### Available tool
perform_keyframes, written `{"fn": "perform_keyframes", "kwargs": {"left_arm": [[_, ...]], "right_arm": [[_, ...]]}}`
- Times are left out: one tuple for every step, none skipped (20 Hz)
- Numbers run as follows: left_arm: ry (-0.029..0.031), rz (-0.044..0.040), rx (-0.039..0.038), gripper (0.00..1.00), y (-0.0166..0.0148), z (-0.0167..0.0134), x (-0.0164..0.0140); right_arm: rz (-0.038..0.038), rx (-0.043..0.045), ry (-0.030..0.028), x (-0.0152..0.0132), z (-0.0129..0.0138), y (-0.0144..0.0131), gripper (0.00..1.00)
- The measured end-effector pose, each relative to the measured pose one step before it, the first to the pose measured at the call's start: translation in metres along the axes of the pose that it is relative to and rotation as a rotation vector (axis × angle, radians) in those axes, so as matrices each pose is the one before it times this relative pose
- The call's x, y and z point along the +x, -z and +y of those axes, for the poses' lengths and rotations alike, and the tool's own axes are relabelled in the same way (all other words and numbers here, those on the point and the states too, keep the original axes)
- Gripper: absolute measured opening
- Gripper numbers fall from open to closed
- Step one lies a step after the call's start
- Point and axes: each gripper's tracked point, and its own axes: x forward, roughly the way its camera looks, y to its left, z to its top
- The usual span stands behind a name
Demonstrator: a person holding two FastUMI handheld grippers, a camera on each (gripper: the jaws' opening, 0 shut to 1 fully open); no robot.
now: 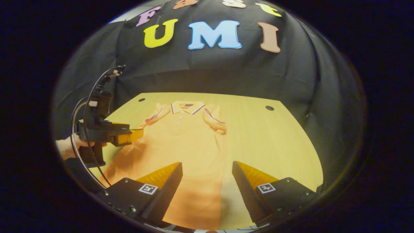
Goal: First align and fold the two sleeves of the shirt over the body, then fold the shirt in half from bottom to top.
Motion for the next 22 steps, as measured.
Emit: {"fn": "perform_keyframes", "kwargs": {"left_arm": [[-0.00307,0.00681,-0.00751,0.99,0.00885,0.00021,-0.01184],[-0.0042,0.00447,-0.00737,0.96,0.00916,0.00146,-0.01007],[-0.0059,0.00461,-0.00631,0.96,0.00819,0.00117,-0.01055],[-0.00354,0.0029,-0.00593,0.99,0.00872,0.00174,-0.00907],[-0.00142,0.00652,-0.00315,0.99,0.00889,0.0013,-0.00958],[-0.00645,0.00756,-0.00175,0.99,0.01043,0.00251,-0.00884],[-0.00057,0.01073,-0.00243,0.99,0.011,0.00213,-0.00846],[0.00021,0.01136,-0.0021,0.96,0.01129,0.00149,-0.00933],[0.0015,0.01259,-0.00084,0.96,0.01083,0.00082,-0.00672],[0.00296,0.01654,-0.00175,0.99,0.01085,-0.0002,-0.00415],[0.00276,0.01582,-0.00755,0.96,0.01091,0.00166,-0.00643],[0.00804,0.00953,-0.00985,0.99,0.00876,-0.00059,-0.00632],[0.00838,0.0096,-0.00602,0.99,0.00777,0.00065,-0.0055],[0.0021,0.01053,-0.00165,0.99,0.00866,0.00217,-0.00521],[0.00053,0.00769,0.00194,0.99,0.00677,0.00208,-0.00361],[0.00375,0.00782,0.00532,0.96,0.0066,0.00071,-0.00396],[0.00567,0.00404,0.009,0.99,0.00575,0.0005,-0.0047],[0.00985,0.00525,0.00849,0.96,0.00562,-0.00111,-0.00454],[0.0087,0.00546,0.01132,0.96,0.00502,-0.00191,-0.004],[0.00737,0.00407,0.0122,0.98,0.00568,-0.00117,-0.00171],[0.00605,0.0001,0.01004,0.98,0.0034,-0.00099,-0.00226],[0.00537,0.00418,0.00589,0.99,0.00364,-0.0018,-0.00055]], "right_arm": [[0.00498,-0.00352,-0.00628,-0.00355,-0.00049,0.00635,0.95],[0.00484,-0.00383,-0.00432,-0.00348,-0.00021,0.00777,0.96],[0.00829,-0.00325,-0.00084,-0.00399,-0.00054,0.0073,0.96],[0.00752,-0.00022,-0.00267,-0.00367,0.00027,0.00864,0.96],[0.00827,0.00083,-0.0036,-0.00295,0.00122,0.00703,0.96],[0.01079,0.00071,-0.00336,-0.00125,0.00054,0.00911,0.96],[0.01186,0.00316,-0.00048,-0.00195,0.00026,0.00832,0.96],[0.01256,0.00844,-0.00006,-0.00164,-0.00018,0.00849,0.96],[0.01227,0.0124,-0.00138,-0.00168,0.00055,0.00755,0.96],[0.01335,0.01088,0.00122,0.00145,0.00078,0.00633,0.96],[0.01258,0.00795,0.00307,0.00103,0.00026,0.00532,0.96],[0.01314,0.00318,0.00434,0.00139,0.00022,0.00829,0.96],[0.01224,0.00234,0.00574,-0.00077,-0.00012,0.00745,0.96],[0.01788,0.00274,0.00369,0.00059,0.00036,0.01002,0.96],[0.0183,0.00941,0.0037,-0.00032,0.00072,0.00851,0.96],[0.01153,0.01583,0.00396,-0.00003,-0.00025,0.00695,0.96],[0.00798,0.01627,0.00614,0.0001,-0.00087,0.00677,0.95],[0.01113,0.01262,0.01225,0.00254,-0.00166,0.00735,0.96],[0.01299,0.01038,0.01306,0.00178,-0.00171,0.0064,0.96],[0.01091,0.01253,0.01024,0.00311,-0.00066,0.0053,0.96],[0.00891,0.01286,0.0057,0.00093,0.00023,0.0048,0.96],[0.01013,0.0118,0.00476,0.00264,0.00211,0.00441,0.96]]}}
